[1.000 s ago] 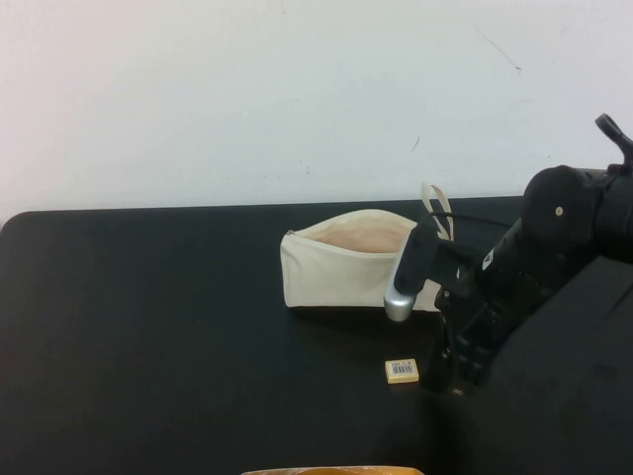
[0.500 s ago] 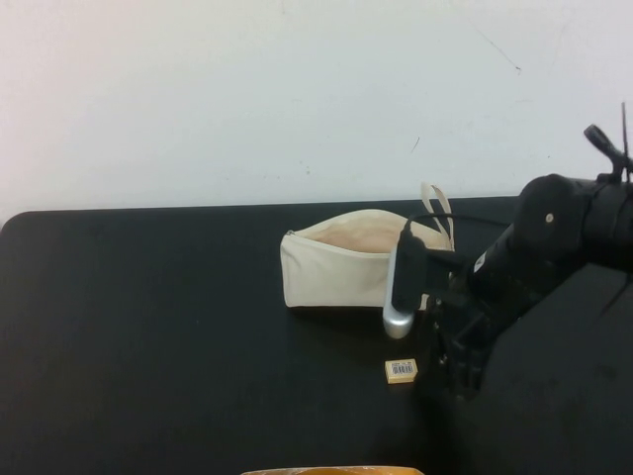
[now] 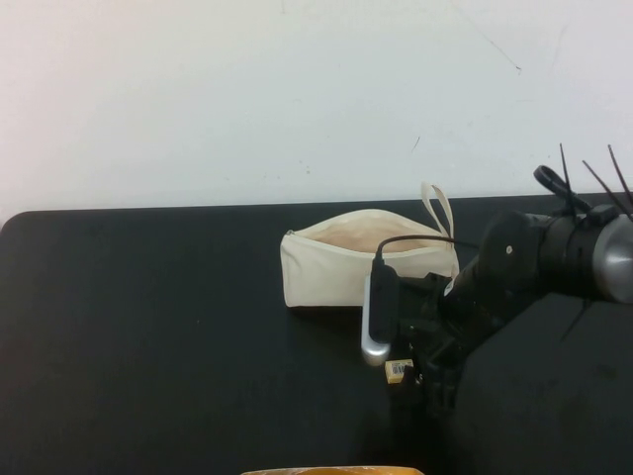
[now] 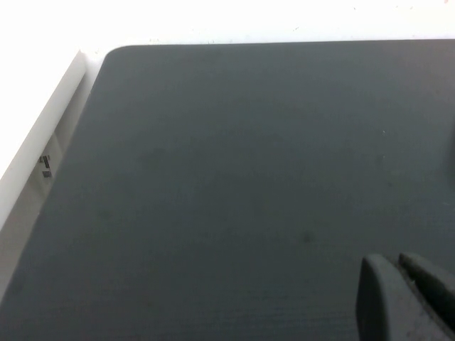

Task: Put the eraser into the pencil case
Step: Pick up the eraser from the table

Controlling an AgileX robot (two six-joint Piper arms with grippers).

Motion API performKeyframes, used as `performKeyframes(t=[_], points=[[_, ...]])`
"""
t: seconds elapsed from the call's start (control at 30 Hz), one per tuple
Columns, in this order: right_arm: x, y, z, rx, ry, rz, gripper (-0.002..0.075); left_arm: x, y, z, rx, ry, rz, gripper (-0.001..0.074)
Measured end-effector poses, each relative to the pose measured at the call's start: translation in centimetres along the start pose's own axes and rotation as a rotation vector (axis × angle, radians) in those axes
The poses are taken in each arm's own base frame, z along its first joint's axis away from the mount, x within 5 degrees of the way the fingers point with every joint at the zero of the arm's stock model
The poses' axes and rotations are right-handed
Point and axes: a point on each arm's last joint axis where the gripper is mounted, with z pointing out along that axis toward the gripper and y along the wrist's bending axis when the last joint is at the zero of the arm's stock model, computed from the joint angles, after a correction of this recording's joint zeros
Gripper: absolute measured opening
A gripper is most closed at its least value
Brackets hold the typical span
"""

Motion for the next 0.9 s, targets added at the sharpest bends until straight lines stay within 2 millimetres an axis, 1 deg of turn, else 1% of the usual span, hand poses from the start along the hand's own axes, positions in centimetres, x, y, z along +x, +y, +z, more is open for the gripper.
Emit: performKeyframes(t=[0.1, 0.23, 0.37, 0.47, 0.63, 0.8, 0.9], points=[[0.2, -0.1, 0.5, -0.001, 0.006, 0.002, 0.0501, 0.0, 0.0, 0.0, 0.0, 0.0, 0.0, -0.0001], [0.1, -0.2, 0.6, 0.001, 0.005, -0.001, 0.0497, 0.0, 0.0, 0.0, 0.0, 0.0, 0.0, -0.0001], [0.1, -0.2, 0.8, 0.0, 0.002, 0.005, 0.046, 0.0, 0.0, 0.0, 0.0, 0.0, 0.0, -0.0001], [0.1, -0.2, 0.8, -0.004, 0.001, 0.008, 0.039, 0.0, 0.0, 0.0, 0.0, 0.0, 0.0, -0.0001], [0.1, -0.1, 0.8, -0.013, -0.001, 0.018, 0.0201, 0.0, 0.0, 0.0, 0.0, 0.0, 0.0, -0.0001], [-0.4, -0.3, 0.8, -0.044, -0.008, 0.02, 0.0204, 0.0, 0.0, 0.0, 0.0, 0.0, 0.0, -0.0001], [-1.0, -0.4, 0.5, -0.09, -0.025, 0.031, 0.0204, 0.0, 0.0, 0.0, 0.0, 0.0, 0.0, -0.0001]])
